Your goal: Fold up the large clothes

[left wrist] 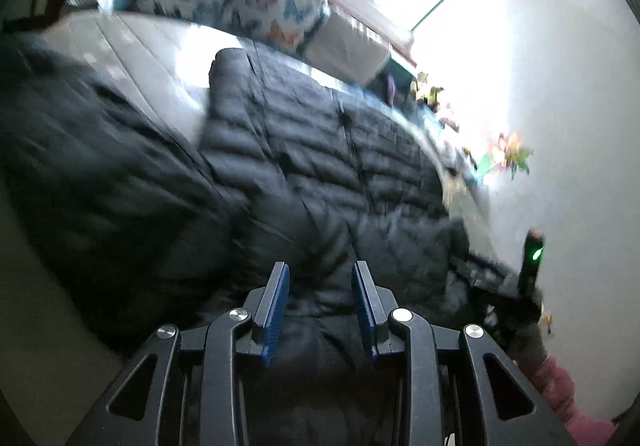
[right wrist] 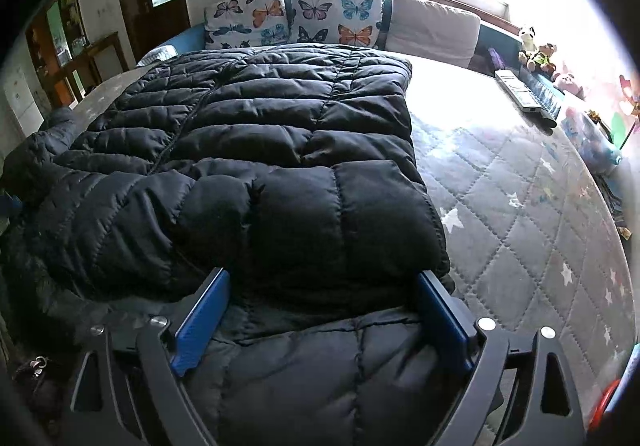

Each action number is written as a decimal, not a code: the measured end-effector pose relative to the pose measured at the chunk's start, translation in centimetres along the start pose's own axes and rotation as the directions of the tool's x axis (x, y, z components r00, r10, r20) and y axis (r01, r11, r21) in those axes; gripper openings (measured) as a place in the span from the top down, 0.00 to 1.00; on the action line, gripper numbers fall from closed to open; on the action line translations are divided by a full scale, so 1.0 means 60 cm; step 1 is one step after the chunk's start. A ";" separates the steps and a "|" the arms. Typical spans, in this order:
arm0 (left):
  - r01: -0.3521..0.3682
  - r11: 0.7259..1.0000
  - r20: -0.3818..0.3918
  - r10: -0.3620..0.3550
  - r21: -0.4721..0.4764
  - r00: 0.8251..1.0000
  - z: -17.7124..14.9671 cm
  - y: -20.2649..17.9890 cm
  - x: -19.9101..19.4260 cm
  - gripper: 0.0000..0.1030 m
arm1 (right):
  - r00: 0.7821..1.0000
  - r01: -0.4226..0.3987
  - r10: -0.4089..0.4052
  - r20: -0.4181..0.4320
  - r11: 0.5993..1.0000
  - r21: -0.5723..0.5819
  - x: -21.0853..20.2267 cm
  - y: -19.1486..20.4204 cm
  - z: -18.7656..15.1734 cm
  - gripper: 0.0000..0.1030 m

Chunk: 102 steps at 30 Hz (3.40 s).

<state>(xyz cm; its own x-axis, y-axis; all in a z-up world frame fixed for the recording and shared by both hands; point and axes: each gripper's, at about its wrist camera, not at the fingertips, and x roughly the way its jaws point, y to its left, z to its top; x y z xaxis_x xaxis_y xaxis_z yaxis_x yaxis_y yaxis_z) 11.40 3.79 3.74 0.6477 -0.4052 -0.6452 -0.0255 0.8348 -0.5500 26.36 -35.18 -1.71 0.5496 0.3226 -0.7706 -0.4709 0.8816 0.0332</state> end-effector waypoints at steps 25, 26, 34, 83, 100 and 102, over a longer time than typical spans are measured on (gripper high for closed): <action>0.086 0.693 0.317 0.212 -0.715 0.925 0.158 0.541 -0.131 0.19 | 1.000 -0.001 0.001 -0.004 1.000 0.000 0.000 0.003 0.001 0.00; 0.104 0.686 0.331 0.208 -0.720 0.920 0.165 0.551 -0.125 0.22 | 1.000 0.000 0.000 -0.004 1.000 0.000 0.000 0.004 0.001 0.00; 0.090 0.687 0.315 0.210 -0.721 0.925 0.237 0.607 -0.080 0.56 | 1.000 -0.002 0.002 0.002 1.000 0.005 -0.001 0.001 0.002 0.00; 0.101 0.986 -0.041 -0.096 0.136 0.994 -0.074 -0.495 0.290 0.84 | 0.996 -0.065 0.062 0.059 0.997 0.051 -0.005 -0.007 -0.003 0.00; 0.260 0.962 -0.178 -0.241 0.088 0.954 -0.080 -0.440 0.424 0.31 | 0.989 -0.071 0.060 0.132 0.994 0.083 -0.040 -0.022 -0.011 0.00; 0.276 0.956 -0.188 -0.254 0.100 0.949 -0.077 -0.456 0.408 0.30 | 0.990 0.018 -0.028 0.141 0.997 0.073 -0.057 -0.029 -0.018 0.00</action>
<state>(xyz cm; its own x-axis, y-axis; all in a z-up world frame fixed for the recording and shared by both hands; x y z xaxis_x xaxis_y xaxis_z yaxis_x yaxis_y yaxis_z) 24.45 -30.70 0.53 0.4783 -0.6665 -0.5719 0.2302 0.7236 -0.6508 24.52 -38.18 0.19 0.6543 0.3431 -0.6739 -0.4092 0.9100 0.0661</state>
